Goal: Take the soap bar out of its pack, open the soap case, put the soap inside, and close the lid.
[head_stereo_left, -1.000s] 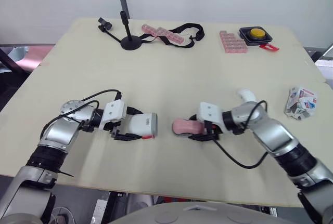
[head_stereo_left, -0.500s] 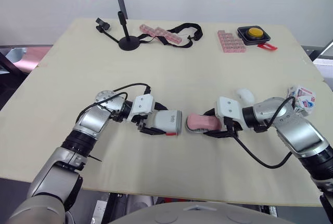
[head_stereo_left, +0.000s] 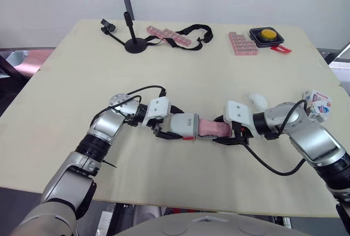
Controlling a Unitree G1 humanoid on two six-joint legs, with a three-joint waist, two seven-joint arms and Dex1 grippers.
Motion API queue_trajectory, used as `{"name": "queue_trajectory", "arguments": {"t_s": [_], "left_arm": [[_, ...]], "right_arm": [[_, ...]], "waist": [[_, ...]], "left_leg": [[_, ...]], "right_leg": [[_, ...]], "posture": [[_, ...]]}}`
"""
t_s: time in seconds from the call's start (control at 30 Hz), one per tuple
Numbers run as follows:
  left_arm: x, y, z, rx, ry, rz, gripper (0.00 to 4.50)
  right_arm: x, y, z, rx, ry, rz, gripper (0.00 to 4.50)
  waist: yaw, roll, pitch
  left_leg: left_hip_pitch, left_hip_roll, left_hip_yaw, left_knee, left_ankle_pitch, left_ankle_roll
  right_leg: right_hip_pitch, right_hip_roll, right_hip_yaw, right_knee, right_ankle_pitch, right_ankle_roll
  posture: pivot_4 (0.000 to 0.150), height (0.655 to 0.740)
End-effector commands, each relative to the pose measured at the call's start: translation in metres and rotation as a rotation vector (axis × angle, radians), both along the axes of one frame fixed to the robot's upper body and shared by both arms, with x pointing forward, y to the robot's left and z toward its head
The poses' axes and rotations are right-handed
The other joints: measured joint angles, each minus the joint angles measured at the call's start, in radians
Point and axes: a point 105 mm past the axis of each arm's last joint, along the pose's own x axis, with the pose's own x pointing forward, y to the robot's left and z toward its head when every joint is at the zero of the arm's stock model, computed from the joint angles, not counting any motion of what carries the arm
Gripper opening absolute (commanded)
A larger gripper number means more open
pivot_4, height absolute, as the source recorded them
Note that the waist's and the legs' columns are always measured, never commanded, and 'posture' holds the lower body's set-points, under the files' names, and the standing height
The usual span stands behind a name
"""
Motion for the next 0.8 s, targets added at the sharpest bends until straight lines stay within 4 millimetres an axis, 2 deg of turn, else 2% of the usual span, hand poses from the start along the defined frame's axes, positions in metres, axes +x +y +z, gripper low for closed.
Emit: {"name": "queue_trajectory", "arguments": {"t_s": [0.03, 0.3, 0.53, 0.73, 0.8], "left_arm": [[0.002, -0.003, 0.012, -0.022, -0.046, -0.012, 3.47], [0.001, -0.011, 0.01, -0.031, -0.049, -0.013, 3.47], [-0.001, -0.028, 0.009, -0.065, -0.044, -0.005, 3.47], [-0.002, -0.032, 0.008, -0.077, -0.043, 0.005, 3.47], [-0.001, -0.032, 0.008, -0.08, -0.046, 0.014, 3.47]], "right_arm": [[0.003, 0.004, 0.01, -0.012, -0.044, 0.005, 2.57], [0.003, 0.01, 0.012, -0.059, -0.033, -0.002, 2.57], [0.007, 0.022, 0.024, -0.089, -0.076, -0.011, 2.57], [0.007, 0.025, 0.031, -0.084, -0.086, -0.02, 2.57], [0.007, 0.025, 0.033, -0.079, -0.08, -0.016, 3.66]], "waist": [[0.0, 0.0, 0.0], [0.0, 0.0, 0.0], [0.001, 0.0, 0.0], [0.002, 0.0, 0.0], [0.002, 0.0, 0.0]], "left_leg": [[0.0, 0.0, 0.0, 0.0, 0.0, 0.0], [0.0, 0.0, 0.0, 0.0, 0.0, 0.0], [0.0, 0.0, 0.0, 0.0, 0.0, 0.0], [0.0, 0.0, 0.0, 0.0, 0.0, 0.0], [0.0, 0.0, 0.0, 0.0, 0.0, 0.0]], "right_leg": [[0.0, 0.0, 0.0, 0.0, 0.0, 0.0], [0.0, 0.0, 0.0, 0.0, 0.0, 0.0], [0.0, 0.0, 0.001, 0.0, 0.0, 0.0], [0.0, 0.0, 0.001, 0.0, 0.0, 0.0], [0.0, 0.0, 0.001, 0.0, 0.0, 0.0]], "posture": [[0.15, 0.7395], [0.15, 0.7395], [0.15, 0.7395], [0.15, 0.7395], [0.15, 0.7395]]}}
